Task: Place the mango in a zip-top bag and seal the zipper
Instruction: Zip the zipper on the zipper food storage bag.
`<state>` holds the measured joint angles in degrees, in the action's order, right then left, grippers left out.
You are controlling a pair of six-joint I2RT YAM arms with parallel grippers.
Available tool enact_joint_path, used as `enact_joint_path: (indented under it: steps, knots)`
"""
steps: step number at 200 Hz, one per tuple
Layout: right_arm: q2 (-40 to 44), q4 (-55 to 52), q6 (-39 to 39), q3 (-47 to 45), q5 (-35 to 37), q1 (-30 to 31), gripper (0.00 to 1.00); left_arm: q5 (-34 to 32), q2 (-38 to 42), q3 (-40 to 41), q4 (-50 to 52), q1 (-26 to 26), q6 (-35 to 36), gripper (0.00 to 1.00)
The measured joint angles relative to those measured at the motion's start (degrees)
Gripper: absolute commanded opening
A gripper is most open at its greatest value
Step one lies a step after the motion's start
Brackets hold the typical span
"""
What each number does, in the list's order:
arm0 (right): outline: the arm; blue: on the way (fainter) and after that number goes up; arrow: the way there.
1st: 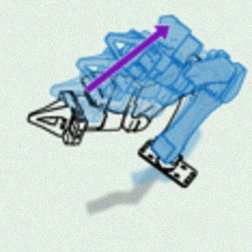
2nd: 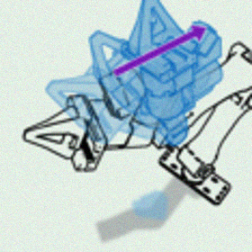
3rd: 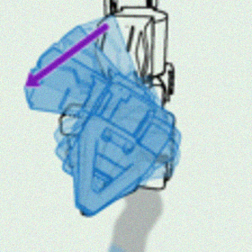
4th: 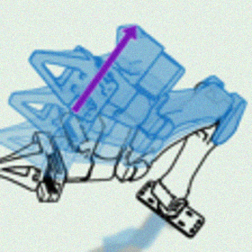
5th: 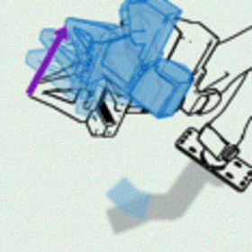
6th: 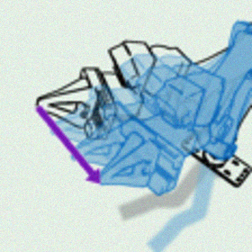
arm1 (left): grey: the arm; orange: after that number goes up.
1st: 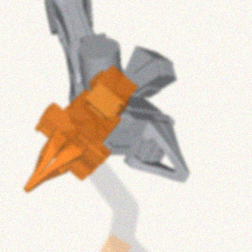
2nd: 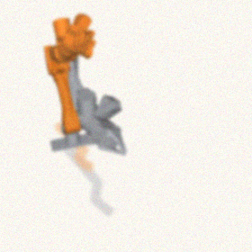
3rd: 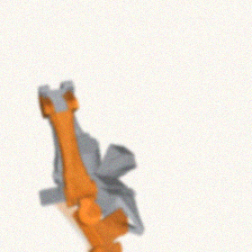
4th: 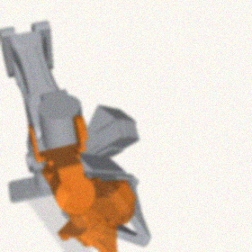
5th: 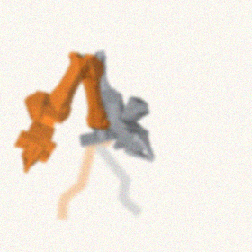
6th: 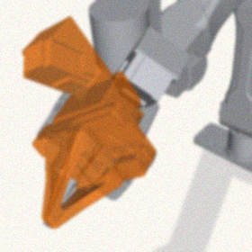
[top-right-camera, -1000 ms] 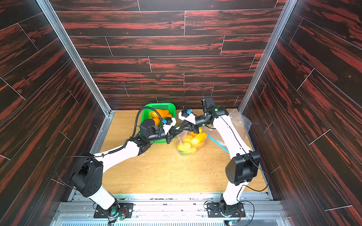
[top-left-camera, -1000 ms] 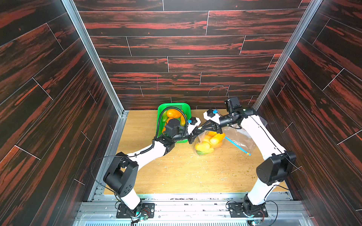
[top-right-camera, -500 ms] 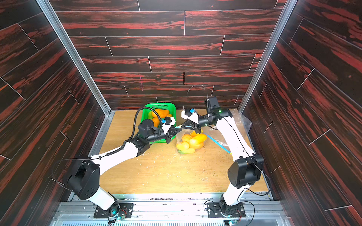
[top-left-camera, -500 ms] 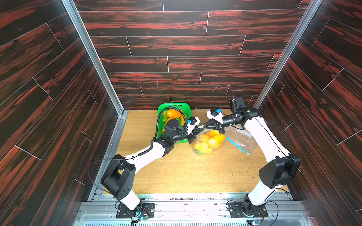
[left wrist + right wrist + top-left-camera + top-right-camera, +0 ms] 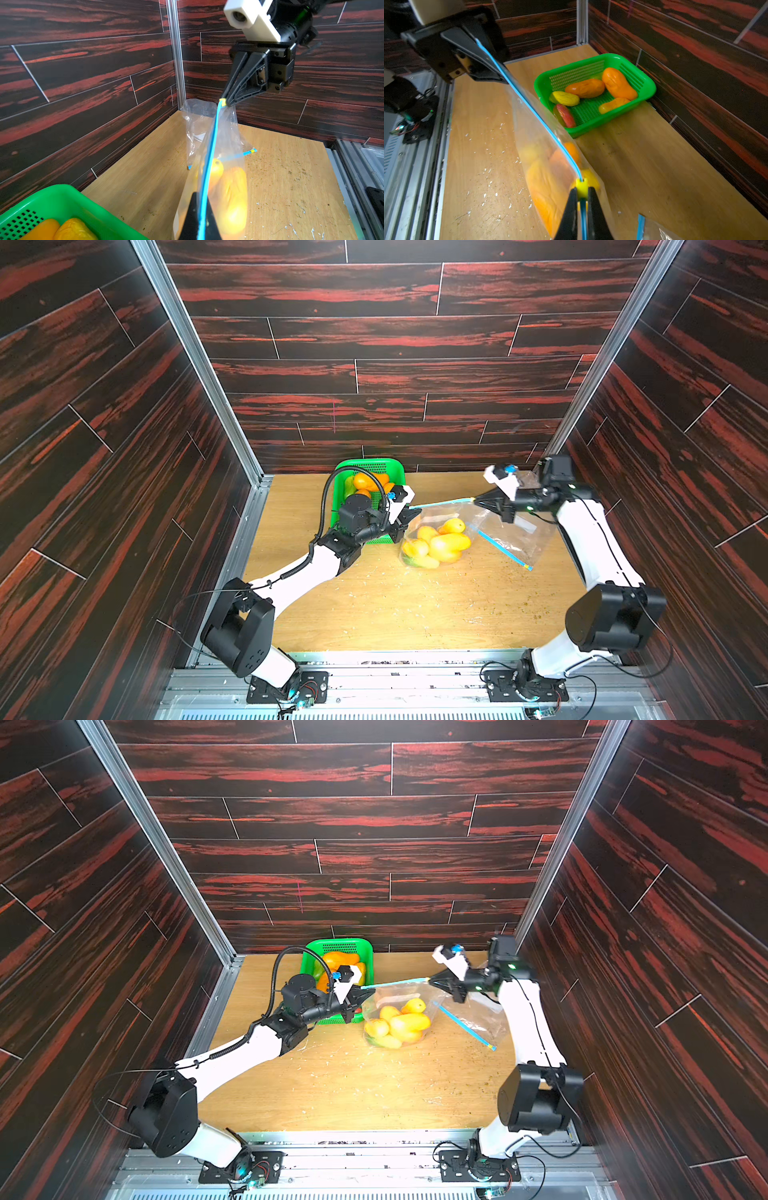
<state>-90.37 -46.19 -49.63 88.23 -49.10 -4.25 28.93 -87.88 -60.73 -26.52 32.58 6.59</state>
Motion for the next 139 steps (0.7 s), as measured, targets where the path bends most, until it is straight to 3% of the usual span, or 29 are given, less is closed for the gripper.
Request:
enact_joint_path:
  steps: [101, 128, 139]
  knots:
    - [2.27, 4.24, 6.1, -2.62, 1.4, -5.53, 0.01, -0.79, -0.09, 0.0, -0.48, -0.11, -2.6, 0.0]
    - [2.34, 4.7, 7.54, -2.62, -0.55, -5.95, 0.17, -0.63, -0.24, -0.04, -1.38, -0.26, -4.61, 0.0]
    - [2.71, 6.71, 8.7, -3.02, -2.4, -6.6, 0.29, -0.52, -0.26, -0.44, -1.46, -0.48, -5.77, 0.0]
